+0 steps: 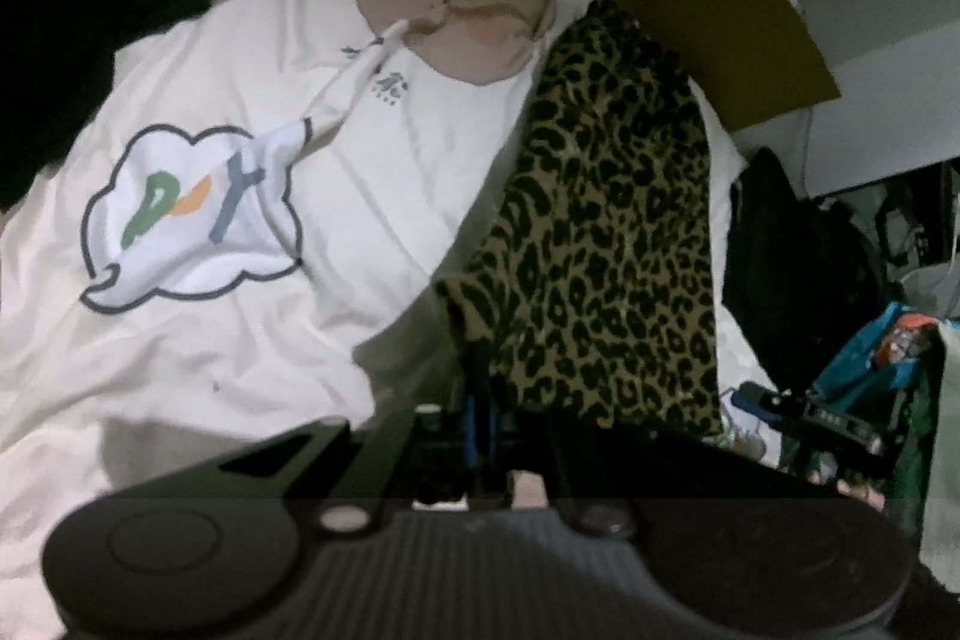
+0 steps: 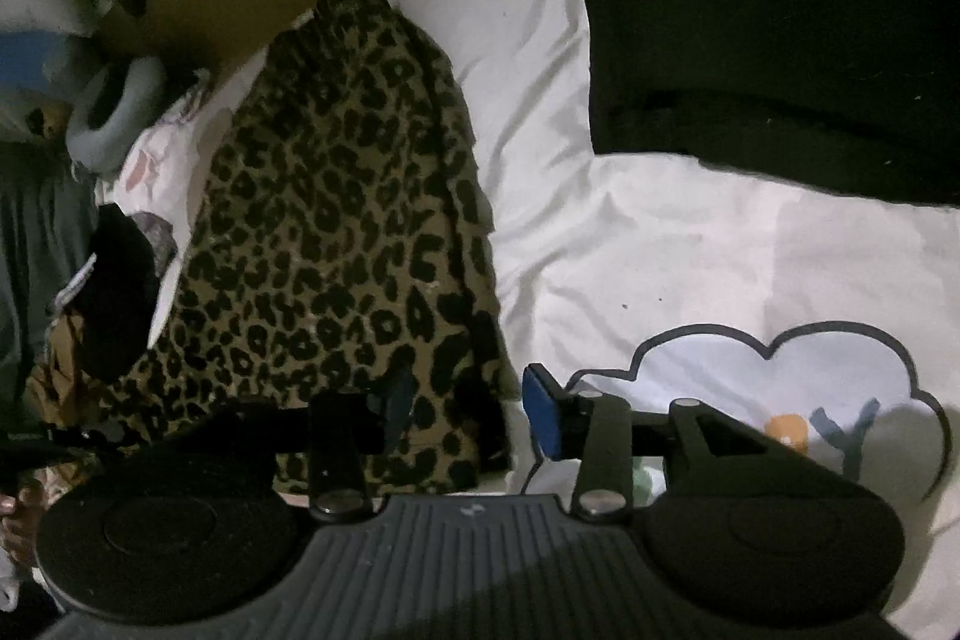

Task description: Fold clothes

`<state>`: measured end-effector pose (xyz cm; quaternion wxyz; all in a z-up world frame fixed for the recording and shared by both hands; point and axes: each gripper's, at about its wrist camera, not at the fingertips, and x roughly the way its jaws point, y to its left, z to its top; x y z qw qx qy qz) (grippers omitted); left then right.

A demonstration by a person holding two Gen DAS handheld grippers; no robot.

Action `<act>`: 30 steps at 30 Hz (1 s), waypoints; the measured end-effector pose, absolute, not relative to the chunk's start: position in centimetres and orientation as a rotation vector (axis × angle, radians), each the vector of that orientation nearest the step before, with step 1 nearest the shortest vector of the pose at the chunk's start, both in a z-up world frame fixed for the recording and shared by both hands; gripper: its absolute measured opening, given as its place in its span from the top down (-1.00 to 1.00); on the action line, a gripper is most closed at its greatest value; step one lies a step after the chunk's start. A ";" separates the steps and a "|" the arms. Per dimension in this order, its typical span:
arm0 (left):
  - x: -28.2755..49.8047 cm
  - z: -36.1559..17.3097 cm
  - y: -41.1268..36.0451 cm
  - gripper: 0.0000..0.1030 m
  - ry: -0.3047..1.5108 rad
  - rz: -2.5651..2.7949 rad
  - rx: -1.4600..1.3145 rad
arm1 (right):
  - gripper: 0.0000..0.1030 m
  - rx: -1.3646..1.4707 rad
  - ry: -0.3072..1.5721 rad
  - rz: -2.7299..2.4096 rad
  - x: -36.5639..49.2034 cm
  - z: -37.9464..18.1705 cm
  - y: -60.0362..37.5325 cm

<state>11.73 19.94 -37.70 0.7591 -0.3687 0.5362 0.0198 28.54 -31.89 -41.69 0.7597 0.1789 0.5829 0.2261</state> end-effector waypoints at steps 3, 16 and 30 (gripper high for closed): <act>11.9 -38.2 20.1 0.92 1.175 0.044 -0.807 | 0.07 0.380 1.290 0.496 28.8 -42.8 -31.8; 12.0 -38.4 20.3 0.93 1.141 0.042 -0.828 | 0.45 0.434 1.366 0.560 30.4 -45.7 -29.4; 11.9 -35.7 19.4 0.94 1.112 -0.030 -0.827 | 0.99 0.429 1.312 0.593 29.5 -41.1 -28.8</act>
